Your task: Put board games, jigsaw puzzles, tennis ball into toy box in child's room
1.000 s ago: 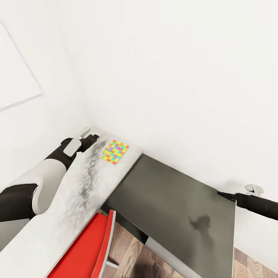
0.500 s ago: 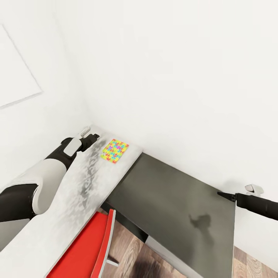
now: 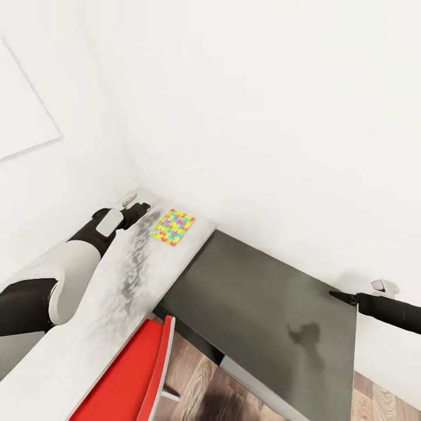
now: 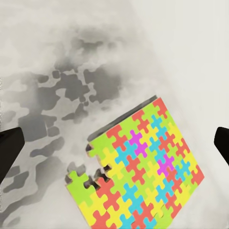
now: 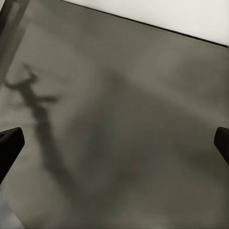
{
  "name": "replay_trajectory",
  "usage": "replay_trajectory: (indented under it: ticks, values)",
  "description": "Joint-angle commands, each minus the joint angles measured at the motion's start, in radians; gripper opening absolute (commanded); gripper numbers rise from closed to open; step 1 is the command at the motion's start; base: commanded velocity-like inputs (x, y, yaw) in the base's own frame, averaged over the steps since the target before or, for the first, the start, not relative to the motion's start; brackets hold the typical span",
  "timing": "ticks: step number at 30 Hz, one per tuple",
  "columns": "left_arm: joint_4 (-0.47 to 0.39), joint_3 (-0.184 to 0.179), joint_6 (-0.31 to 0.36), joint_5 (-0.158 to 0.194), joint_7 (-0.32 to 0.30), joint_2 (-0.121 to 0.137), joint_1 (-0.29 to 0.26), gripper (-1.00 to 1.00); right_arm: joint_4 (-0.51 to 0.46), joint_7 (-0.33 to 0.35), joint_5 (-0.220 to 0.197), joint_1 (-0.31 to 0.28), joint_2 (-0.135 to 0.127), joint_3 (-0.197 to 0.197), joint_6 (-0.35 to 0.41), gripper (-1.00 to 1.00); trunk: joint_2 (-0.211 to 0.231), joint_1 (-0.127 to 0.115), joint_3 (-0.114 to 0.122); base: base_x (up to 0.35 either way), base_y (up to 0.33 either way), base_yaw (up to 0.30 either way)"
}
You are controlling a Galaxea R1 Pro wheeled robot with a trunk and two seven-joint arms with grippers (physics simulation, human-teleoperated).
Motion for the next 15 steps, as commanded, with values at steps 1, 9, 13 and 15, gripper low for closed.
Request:
replay_trajectory:
  ticks: [1, 9, 13, 15]
  values:
    - [-0.002, 0.004, 0.006, 0.008, 0.006, 0.000, 0.000, 1.00, 0.000, 0.005, 0.002, -0.001, 0.000, -0.001, 0.006, 1.00, -0.002, 0.001, -0.002, 0.000, 0.000, 0.000]
    - [-0.002, 0.004, 0.006, 0.008, 0.006, 0.001, 0.000, 1.00, 0.000, 0.005, 0.002, 0.000, 0.000, -0.001, 0.006, 1.00, -0.002, 0.001, -0.005, 0.000, 0.000, 0.000]
    - [-0.002, 0.005, 0.006, 0.009, 0.006, 0.001, 0.000, 1.00, -0.001, 0.005, 0.001, 0.000, 0.000, -0.001, 0.006, 1.00, -0.002, 0.001, -0.005, 0.000, 0.000, 0.000]
    - [-0.002, 0.007, 0.006, 0.009, 0.006, 0.001, 0.000, 1.00, -0.003, 0.005, 0.001, 0.000, 0.000, -0.001, 0.007, 1.00, -0.002, 0.001, -0.005, 0.000, 0.000, 0.000]
